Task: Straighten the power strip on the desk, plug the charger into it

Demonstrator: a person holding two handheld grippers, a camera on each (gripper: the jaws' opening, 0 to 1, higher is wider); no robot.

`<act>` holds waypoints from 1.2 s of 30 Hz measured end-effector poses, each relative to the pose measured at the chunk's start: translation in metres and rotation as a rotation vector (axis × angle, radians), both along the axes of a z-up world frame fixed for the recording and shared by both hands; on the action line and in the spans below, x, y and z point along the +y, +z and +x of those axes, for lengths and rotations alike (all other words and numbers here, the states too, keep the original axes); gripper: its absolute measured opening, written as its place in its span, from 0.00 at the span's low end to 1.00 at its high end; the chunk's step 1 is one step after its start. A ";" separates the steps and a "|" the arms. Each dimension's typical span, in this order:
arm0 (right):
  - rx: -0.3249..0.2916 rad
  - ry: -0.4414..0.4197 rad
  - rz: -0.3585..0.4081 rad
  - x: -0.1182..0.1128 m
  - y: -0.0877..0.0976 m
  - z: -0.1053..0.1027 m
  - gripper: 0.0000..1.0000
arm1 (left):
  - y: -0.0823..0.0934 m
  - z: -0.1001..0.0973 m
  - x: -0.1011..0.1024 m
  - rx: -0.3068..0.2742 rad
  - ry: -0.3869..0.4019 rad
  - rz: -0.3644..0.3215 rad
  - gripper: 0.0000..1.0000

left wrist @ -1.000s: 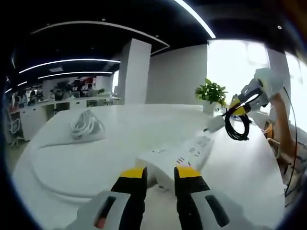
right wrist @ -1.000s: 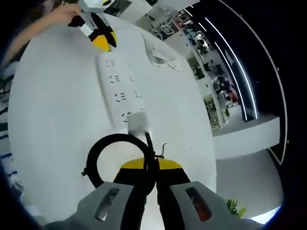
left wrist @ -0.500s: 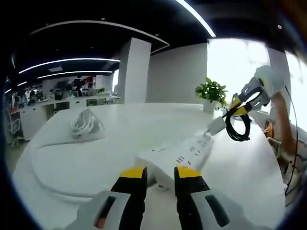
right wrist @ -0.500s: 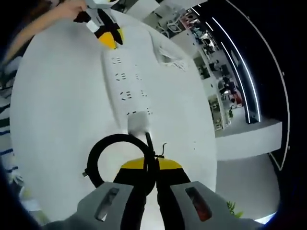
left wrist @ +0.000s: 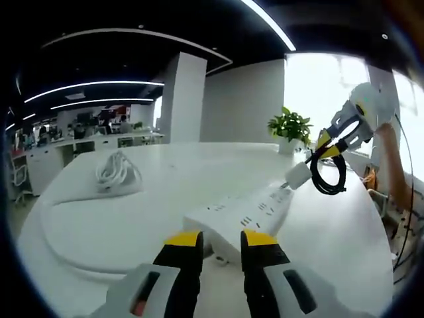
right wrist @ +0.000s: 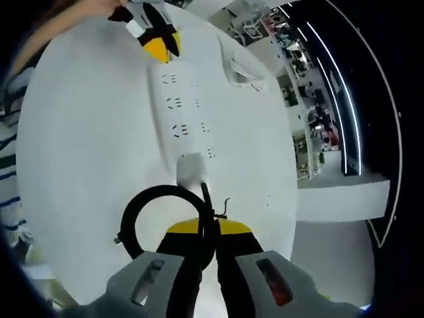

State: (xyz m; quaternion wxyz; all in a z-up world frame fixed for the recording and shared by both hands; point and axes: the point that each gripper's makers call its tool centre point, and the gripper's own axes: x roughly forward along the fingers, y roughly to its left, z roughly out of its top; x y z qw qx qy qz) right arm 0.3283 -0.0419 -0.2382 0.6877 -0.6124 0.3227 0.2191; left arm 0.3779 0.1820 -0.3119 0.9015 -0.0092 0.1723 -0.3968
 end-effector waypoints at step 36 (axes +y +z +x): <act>0.113 -0.030 -0.208 0.025 0.008 0.023 0.06 | 0.001 0.001 -0.007 -0.006 -0.011 -0.012 0.22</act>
